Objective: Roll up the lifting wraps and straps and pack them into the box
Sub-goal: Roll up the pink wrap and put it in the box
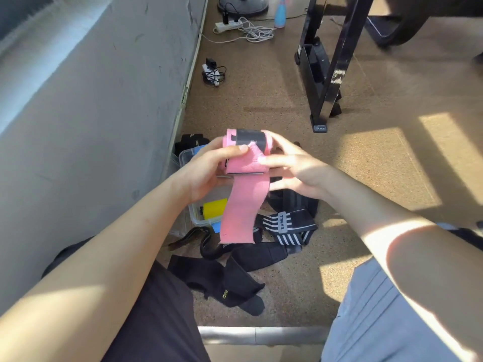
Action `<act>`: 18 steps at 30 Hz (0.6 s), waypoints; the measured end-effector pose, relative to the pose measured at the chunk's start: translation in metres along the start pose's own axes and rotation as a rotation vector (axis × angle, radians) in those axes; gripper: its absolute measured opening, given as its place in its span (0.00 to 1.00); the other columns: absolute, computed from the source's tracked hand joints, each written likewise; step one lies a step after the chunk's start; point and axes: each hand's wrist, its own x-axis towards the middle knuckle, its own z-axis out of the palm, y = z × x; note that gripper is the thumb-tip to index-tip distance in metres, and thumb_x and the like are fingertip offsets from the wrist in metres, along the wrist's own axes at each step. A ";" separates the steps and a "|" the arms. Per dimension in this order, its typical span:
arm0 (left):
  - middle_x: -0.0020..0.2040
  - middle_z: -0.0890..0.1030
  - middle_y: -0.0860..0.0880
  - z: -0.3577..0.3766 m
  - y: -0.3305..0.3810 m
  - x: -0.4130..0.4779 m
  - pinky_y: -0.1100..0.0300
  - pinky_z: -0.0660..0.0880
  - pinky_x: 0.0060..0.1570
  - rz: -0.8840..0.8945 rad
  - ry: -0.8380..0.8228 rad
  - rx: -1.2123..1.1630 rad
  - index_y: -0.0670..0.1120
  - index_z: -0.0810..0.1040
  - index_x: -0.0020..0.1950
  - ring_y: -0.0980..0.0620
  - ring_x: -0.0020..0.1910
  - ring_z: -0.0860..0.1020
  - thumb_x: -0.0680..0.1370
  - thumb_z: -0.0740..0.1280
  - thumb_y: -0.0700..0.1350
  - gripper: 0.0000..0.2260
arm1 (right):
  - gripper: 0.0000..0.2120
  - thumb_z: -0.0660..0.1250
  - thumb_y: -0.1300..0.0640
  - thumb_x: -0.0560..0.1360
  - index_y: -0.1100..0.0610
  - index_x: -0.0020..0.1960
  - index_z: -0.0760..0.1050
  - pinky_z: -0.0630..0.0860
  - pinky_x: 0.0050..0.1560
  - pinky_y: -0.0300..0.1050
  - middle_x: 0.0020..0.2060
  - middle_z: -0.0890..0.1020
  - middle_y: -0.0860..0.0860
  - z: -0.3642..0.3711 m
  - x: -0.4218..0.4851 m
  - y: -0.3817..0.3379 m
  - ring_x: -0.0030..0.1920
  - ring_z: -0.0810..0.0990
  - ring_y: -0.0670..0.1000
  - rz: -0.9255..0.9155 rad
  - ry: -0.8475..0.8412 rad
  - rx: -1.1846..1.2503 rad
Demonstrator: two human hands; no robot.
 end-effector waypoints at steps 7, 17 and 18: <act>0.62 0.83 0.50 -0.005 0.003 -0.022 0.43 0.81 0.59 0.170 -0.044 0.083 0.53 0.71 0.73 0.46 0.63 0.82 0.72 0.78 0.41 0.32 | 0.19 0.65 0.36 0.78 0.44 0.64 0.76 0.78 0.61 0.67 0.60 0.82 0.54 0.021 -0.026 -0.016 0.59 0.84 0.60 0.113 0.054 0.167; 0.64 0.81 0.47 -0.006 0.030 -0.066 0.49 0.83 0.51 0.097 -0.167 0.031 0.56 0.68 0.74 0.48 0.54 0.85 0.75 0.75 0.48 0.29 | 0.20 0.72 0.60 0.77 0.54 0.68 0.75 0.84 0.49 0.53 0.56 0.86 0.53 0.055 -0.055 -0.063 0.53 0.87 0.53 -0.015 0.189 0.050; 0.60 0.82 0.45 -0.004 0.034 -0.071 0.50 0.83 0.49 0.069 -0.147 -0.008 0.54 0.72 0.70 0.48 0.49 0.86 0.76 0.73 0.54 0.24 | 0.20 0.72 0.60 0.77 0.55 0.68 0.74 0.84 0.49 0.53 0.57 0.85 0.54 0.058 -0.056 -0.067 0.54 0.86 0.53 -0.012 0.191 0.030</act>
